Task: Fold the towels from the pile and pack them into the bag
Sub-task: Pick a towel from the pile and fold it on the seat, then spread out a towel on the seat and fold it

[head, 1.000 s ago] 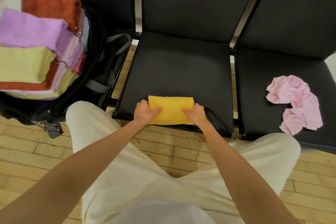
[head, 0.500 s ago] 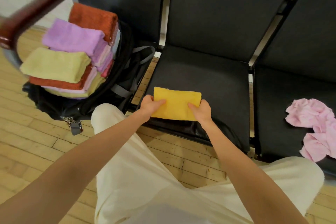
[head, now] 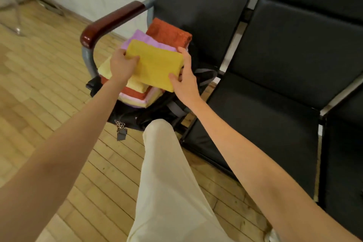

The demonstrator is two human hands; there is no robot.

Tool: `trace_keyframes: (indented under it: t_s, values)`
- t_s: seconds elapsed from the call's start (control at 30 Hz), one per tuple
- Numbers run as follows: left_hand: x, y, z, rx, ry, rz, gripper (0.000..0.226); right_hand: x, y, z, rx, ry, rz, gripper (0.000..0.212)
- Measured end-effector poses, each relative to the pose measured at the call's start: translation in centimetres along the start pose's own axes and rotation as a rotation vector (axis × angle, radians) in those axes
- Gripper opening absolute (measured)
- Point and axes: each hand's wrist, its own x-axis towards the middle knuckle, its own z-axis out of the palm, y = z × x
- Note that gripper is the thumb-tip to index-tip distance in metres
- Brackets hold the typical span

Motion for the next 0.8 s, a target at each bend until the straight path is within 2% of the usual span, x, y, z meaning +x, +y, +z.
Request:
trace_keyframes:
  t_s: [0.03, 0.1, 0.17, 0.2, 0.4, 0.47, 0.57, 0.67, 0.8]
  values:
    - [0.8, -0.3, -0.9, 0.004, 0.019, -0.001, 0.015, 0.5, -0.6, 1.2, -0.034, -0.033, -0.033, 0.057]
    - [2.4, -0.5, -2.3, 0.031, 0.053, 0.019, 0.024, 1.9, -1.2, 3.4, -0.041, -0.065, -0.053, 0.036]
    - [3.8, -0.7, -3.5, 0.077, 0.084, 0.022, 0.024, 3.2, -1.2, 5.5, -0.004, -0.093, -0.020, 0.027]
    - [4.5, -1.1, -3.9, 0.099, 0.090, 0.016, 0.020, 3.7, -1.1, 6.4, 0.014, -0.114, 0.010, 0.029]
    - [8.1, -4.9, -4.3, 0.166, 0.010, -0.123, 0.047, 5.1, 0.4, 9.8, -0.012, -0.241, 0.145, 0.046]
    - [8.6, -6.3, -4.0, 0.138, 0.007, -0.193, 0.055, 5.3, 1.0, 10.6, -0.082, -0.339, 0.142, 0.049]
    - [8.4, -6.8, -3.4, 0.123, 0.004, -0.246, 0.052, 5.5, 2.3, 11.7, -0.262, -0.448, 0.123, 0.055]
    - [8.4, -6.9, -2.9, 0.165, 0.012, -0.235, 0.056, 5.8, 2.2, 11.3, -0.301, -0.462, 0.154, 0.054]
    - [7.2, -6.0, -2.9, 0.393, 0.131, -0.119, 0.055, 5.6, 1.2, 8.9, -0.272, -0.485, 0.129, 0.054]
